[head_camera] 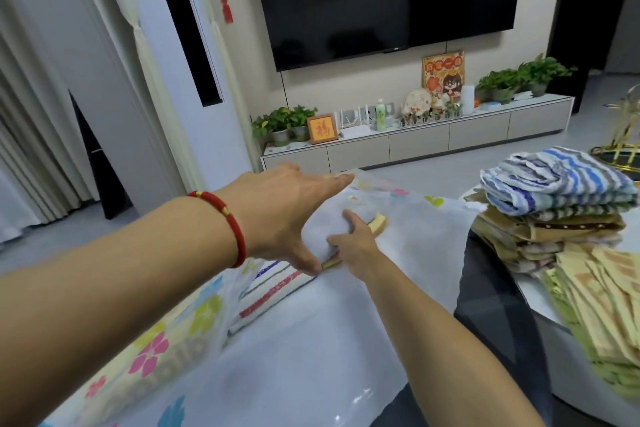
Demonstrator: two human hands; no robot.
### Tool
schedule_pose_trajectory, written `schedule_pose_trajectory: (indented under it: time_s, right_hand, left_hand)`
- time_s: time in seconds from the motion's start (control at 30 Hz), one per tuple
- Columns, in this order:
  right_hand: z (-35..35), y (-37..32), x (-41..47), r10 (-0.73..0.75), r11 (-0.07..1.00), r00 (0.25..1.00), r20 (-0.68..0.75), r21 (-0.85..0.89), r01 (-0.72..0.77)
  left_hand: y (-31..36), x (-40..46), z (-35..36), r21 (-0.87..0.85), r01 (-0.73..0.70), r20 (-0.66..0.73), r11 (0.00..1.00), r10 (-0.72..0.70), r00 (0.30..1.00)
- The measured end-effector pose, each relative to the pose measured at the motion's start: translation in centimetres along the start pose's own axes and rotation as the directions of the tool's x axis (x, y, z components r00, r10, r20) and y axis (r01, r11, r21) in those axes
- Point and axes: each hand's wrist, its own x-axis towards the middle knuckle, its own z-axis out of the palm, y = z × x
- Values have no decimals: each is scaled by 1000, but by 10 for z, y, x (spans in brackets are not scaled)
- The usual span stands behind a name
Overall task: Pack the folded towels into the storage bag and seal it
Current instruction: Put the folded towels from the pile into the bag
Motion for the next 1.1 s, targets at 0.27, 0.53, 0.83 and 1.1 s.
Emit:
schedule_pose_trajectory:
  time_s: [0.27,0.53,0.83,1.1]
  right_hand:
    - [-12,-5,-6,-128,945,989,-74,-312,99]
    - [-85,-16,-108,-321,669,936,147,-664,333]
    - [-329,-39,-184,-520,359,793,-319,-923,-136]
    - [-391,-38,-172,-159,315,812,-562,-808,-498]
  left_hand:
    - [3,2,5,-35,19,16,999,-18,1000]
    - [21,-2,20,-53,22,-21,998,-23,1000]
    - [62,2,47,-157,8,-20,988,-12,1000]
    - [74,-10,60,-179,48,14,983,-46,999]
